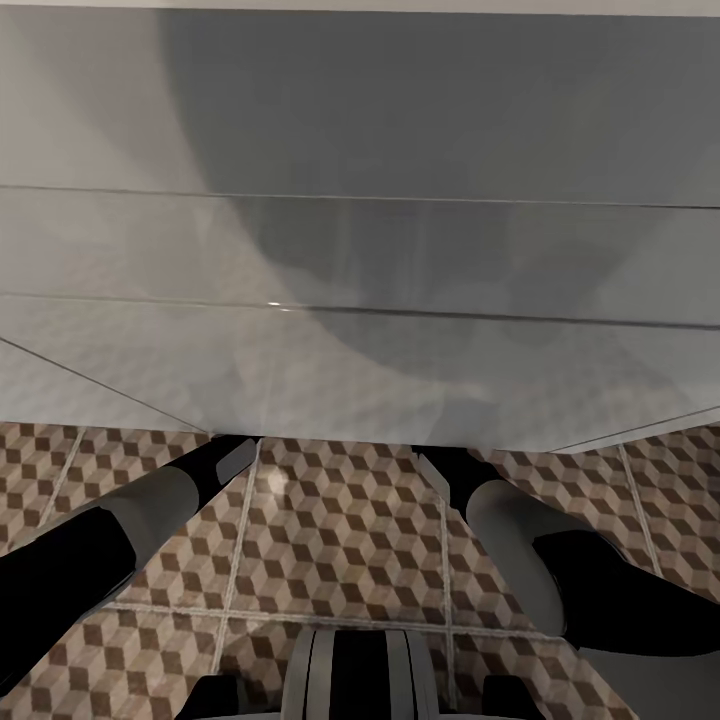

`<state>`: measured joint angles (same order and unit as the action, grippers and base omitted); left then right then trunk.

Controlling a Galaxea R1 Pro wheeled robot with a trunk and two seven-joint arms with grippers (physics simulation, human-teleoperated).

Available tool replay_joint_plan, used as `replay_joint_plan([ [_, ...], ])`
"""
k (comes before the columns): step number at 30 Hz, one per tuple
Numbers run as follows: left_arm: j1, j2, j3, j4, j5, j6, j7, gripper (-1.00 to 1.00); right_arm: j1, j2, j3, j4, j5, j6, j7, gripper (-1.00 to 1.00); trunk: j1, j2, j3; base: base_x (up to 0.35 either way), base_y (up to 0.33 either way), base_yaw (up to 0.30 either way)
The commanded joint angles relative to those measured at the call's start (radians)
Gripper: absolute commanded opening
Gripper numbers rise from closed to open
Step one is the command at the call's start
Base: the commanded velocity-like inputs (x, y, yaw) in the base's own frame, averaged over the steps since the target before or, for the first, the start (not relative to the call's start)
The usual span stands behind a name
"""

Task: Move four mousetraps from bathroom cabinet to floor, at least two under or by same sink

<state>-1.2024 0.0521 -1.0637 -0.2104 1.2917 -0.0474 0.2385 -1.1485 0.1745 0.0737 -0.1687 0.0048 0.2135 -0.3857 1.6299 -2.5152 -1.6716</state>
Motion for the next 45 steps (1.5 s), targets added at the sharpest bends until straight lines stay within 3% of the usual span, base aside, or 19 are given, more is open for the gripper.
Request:
replay_joint_plan([
  [1, 0.000, 0.001, -0.009, -0.003, 0.009, -0.003, 0.007, -1.00, -0.079, 0.000, 0.006, -0.002, -0.003, 0.008, -0.005, -1.00, 0.000, 0.000, 0.000, 0.000, 0.000, 0.000],
  [20, 0.000, 0.001, -0.009, -0.003, 0.009, -0.003, 0.007, -1.00, -0.079, 0.000, 0.006, 0.000, -0.003, 0.007, -0.006, -1.00, 0.000, 0.000, 0.000, 0.000, 0.000, 0.000],
  [21, 0.000, 0.001, -0.009, -0.003, 0.009, -0.003, 0.007, -1.00, -0.079, 0.000, 0.006, 0.000, -0.003, 0.007, -0.006, 1.00, 0.000, 0.000, 0.000, 0.000, 0.000, 0.000],
  [45, 0.000, 0.000, -0.009, -0.003, 0.009, -0.003, 0.007, -1.00, -0.079, 0.000, 0.006, 0.000, -0.005, 0.007, -0.006, 1.00, 0.000, 0.000, 0.000, 0.000, 0.000, 0.000],
])
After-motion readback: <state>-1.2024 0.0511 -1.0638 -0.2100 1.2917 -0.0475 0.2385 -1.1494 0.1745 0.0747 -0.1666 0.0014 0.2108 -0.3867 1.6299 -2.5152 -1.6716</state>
